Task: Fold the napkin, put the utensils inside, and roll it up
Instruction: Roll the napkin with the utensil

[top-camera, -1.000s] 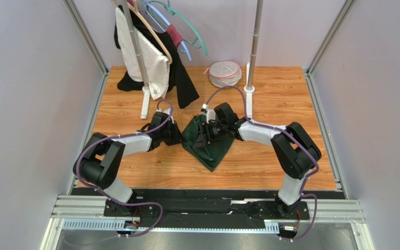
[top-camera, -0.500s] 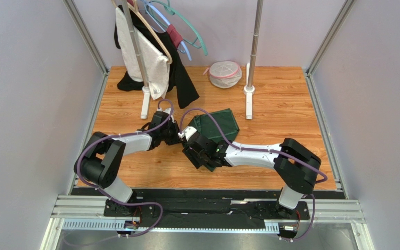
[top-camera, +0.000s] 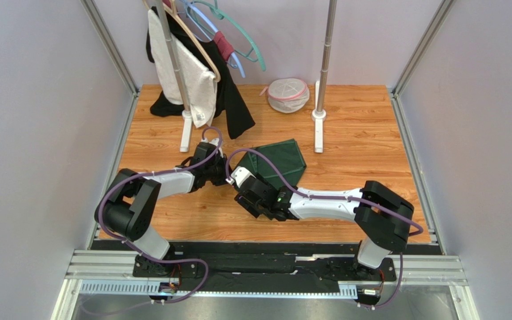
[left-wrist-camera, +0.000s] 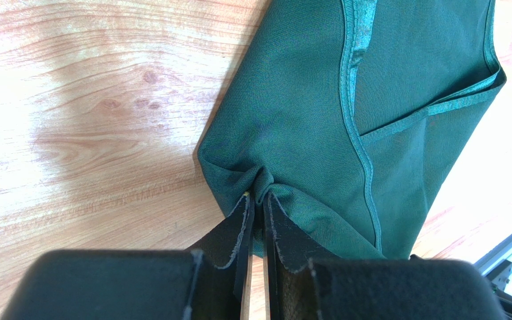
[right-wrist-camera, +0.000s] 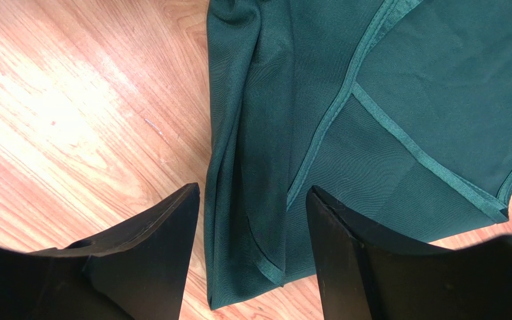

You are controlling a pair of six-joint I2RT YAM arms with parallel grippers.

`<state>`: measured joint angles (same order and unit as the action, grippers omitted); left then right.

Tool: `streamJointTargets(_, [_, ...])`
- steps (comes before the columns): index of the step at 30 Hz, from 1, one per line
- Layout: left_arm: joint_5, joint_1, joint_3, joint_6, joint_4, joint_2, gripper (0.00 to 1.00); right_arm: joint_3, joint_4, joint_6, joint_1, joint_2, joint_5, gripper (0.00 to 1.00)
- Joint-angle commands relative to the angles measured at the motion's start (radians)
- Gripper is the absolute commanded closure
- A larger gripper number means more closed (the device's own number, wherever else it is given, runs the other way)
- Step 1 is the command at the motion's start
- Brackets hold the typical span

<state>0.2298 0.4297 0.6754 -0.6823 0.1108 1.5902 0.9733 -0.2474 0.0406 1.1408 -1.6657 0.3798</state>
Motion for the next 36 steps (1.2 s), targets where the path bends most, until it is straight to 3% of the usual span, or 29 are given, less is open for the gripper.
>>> streamJointTargets(1, [-0.018,-0.002,-0.005,0.032,-0.082,0.031,0.86,0.012,0.037,-0.027,0.000,-0.014,-0.008,0.36])
streamJointTargets(17, [-0.014,-0.002,0.007,0.033,-0.092,0.036,0.85,-0.008,0.019,0.008,0.005,-0.060,-0.056,0.47])
streamJointTargets(23, [-0.007,-0.002,0.007,0.032,-0.089,0.039,0.85,-0.012,0.002,0.030,0.002,-0.097,-0.018,0.67])
streamJointTargets(27, [-0.007,-0.002,0.009,0.029,-0.089,0.030,0.85,-0.018,-0.003,0.047,-0.006,-0.111,-0.056,1.00])
streamJointTargets(28, [-0.007,-0.002,0.009,0.030,-0.089,0.025,0.84,-0.021,-0.001,0.053,-0.009,-0.108,-0.076,1.00])
streamJointTargets(31, [-0.020,-0.002,0.007,0.041,-0.100,-0.015,0.71,-0.030,0.010,0.073,-0.036,-0.085,-0.197,1.00])
streamJointTargets(32, [-0.023,-0.003,0.004,0.050,-0.103,-0.050,0.62,-0.034,0.013,0.077,-0.058,-0.071,-0.275,1.00])
streamJointTargets(36, [-0.072,-0.003,-0.005,0.070,-0.152,-0.157,0.40,-0.051,0.040,0.105,-0.119,-0.039,-0.478,1.00])
